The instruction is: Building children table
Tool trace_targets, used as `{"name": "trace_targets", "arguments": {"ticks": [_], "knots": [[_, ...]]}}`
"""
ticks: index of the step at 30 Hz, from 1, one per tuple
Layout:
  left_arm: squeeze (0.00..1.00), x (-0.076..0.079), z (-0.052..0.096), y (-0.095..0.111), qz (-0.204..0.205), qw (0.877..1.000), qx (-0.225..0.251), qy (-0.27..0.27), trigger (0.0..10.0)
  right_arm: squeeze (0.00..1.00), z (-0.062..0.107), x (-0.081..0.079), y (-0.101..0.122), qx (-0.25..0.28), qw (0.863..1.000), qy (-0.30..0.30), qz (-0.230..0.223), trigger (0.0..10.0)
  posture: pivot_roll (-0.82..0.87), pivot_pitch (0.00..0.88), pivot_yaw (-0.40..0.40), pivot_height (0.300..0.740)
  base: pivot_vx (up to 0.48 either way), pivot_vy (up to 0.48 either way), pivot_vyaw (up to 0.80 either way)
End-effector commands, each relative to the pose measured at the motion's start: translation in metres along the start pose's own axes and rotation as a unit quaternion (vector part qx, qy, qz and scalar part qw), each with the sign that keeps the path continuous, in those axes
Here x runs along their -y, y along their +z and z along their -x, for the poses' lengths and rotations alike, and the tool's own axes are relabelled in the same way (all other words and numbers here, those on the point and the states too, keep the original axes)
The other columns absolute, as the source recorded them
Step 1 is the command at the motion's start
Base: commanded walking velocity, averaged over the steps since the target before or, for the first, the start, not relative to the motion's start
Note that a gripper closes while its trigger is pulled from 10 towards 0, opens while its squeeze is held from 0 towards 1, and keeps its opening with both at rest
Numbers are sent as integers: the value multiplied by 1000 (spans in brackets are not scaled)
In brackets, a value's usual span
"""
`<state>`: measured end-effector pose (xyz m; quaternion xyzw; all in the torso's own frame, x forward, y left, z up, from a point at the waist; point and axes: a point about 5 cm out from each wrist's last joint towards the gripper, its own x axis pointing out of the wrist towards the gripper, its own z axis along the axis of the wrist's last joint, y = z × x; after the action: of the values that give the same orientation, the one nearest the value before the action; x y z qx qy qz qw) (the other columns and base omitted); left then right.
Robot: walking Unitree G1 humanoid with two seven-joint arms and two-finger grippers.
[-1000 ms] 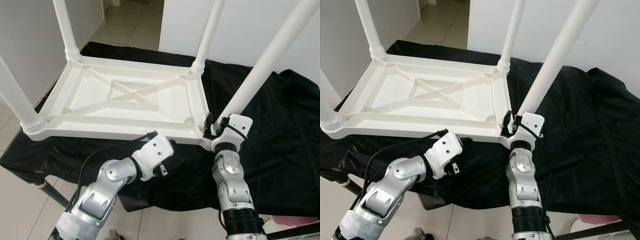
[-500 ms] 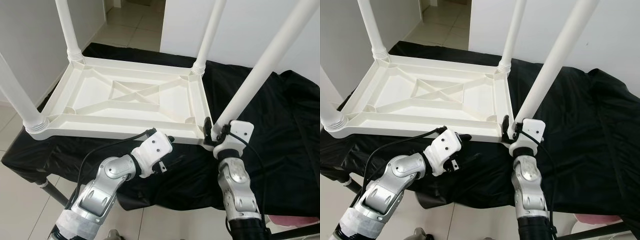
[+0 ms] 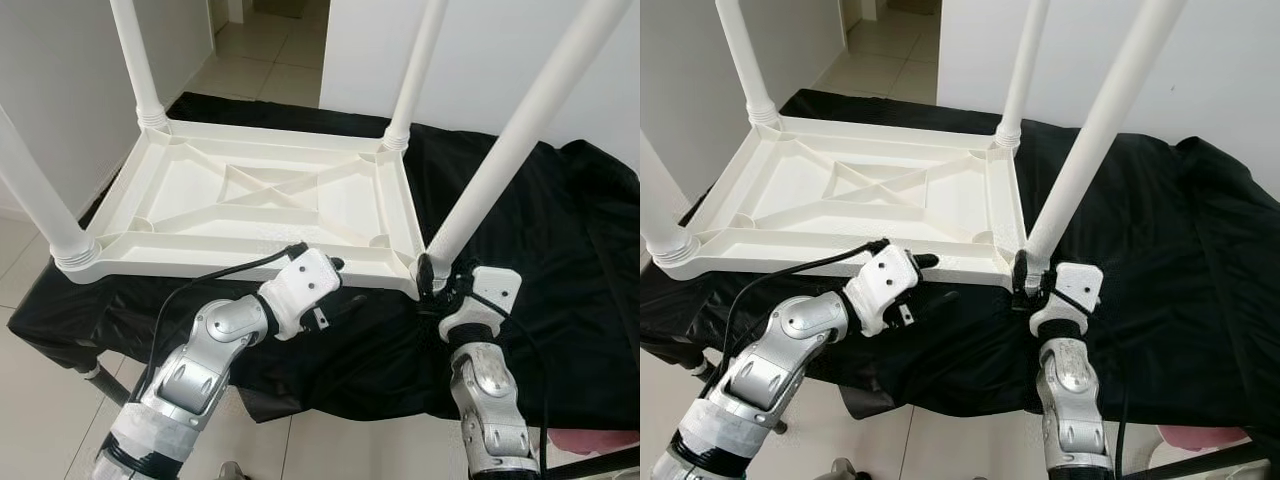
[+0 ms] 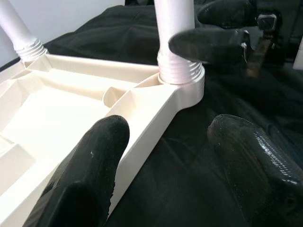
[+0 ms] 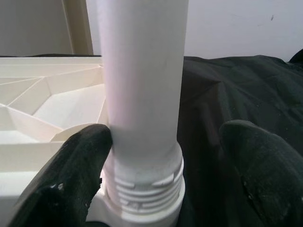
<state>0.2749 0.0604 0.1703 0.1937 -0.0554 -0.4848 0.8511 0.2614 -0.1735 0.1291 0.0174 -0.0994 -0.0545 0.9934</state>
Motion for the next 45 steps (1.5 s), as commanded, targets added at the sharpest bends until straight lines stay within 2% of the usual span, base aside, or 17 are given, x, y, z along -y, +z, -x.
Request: {"name": "trace_targets", "arguments": {"ticks": [1, 4, 7, 8, 11, 13, 16, 18, 24, 38, 45], "knots": [[0, -2, 1, -2, 0, 1000, -2, -1, 10000, 0, 3, 1, -1, -2, 1000, 3, -2, 10000, -35, 37, -48, 740, 0, 0, 0], [0, -13, 5, -5, -5, 1000, -10, 19, 10000, 0, 11, -1, -6, -15, 1000, 19, -7, 10000, -34, 52, -47, 740, 0, 0, 0], [0, -13, 5, -5, -5, 1000, -10, 19, 10000, 0, 11, -1, -6, -15, 1000, 19, -7, 10000, -34, 52, -47, 740, 0, 0, 0], [0, -21, 8, -5, -6, 999, -12, 30, 10000, 0, 12, -3, -7, -16, 999, 37, -12, 10000, -26, 62, -35, 740, 0, 0, 0], [0, -27, 12, -6, -14, 999, -19, 35, 10000, 0, 13, -9, -10, -23, 997, 62, -29, 10000, -23, 58, -32, 740, 0, 0, 0], [0, -29, 15, -10, -19, 999, -28, 35, 10000, 0, 15, -15, -12, -29, 995, 89, -34, 10000, -9, 64, -39, 740, 0, 0, 0], [0, -29, 18, -13, -21, 999, -33, 33, 10000, 0, 14, -17, -14, -35, 994, 97, -38, 10000, -9, 64, -39, 740, 0, 0, 0], [0, -31, 26, -15, -22, 998, -40, 31, 10000, 0, 14, -29, -14, -41, 988, 139, -54, 10000, 5, 75, -47, 740, 0, 0, 0], [0, -41, 36, -21, -30, 996, -60, 51, 10000, 0, 13, -40, -15, -49, 976, 198, -70, 10000, 15, 75, -46, 740, 0, 0, 0], [0, -48, 42, -22, -40, 995, -68, 69, 10000, 0, 8, -50, -14, -47, 964, 250, -77, 10000, 31, 78, -58, 740, 0, 0, 0], [0, -49, 44, -22, -42, 994, -69, 72, 10000, 0, 13, -42, -14, -46, 967, 240, -68, 10000, 28, 80, -64, 740, 0, 0, 0]]}}
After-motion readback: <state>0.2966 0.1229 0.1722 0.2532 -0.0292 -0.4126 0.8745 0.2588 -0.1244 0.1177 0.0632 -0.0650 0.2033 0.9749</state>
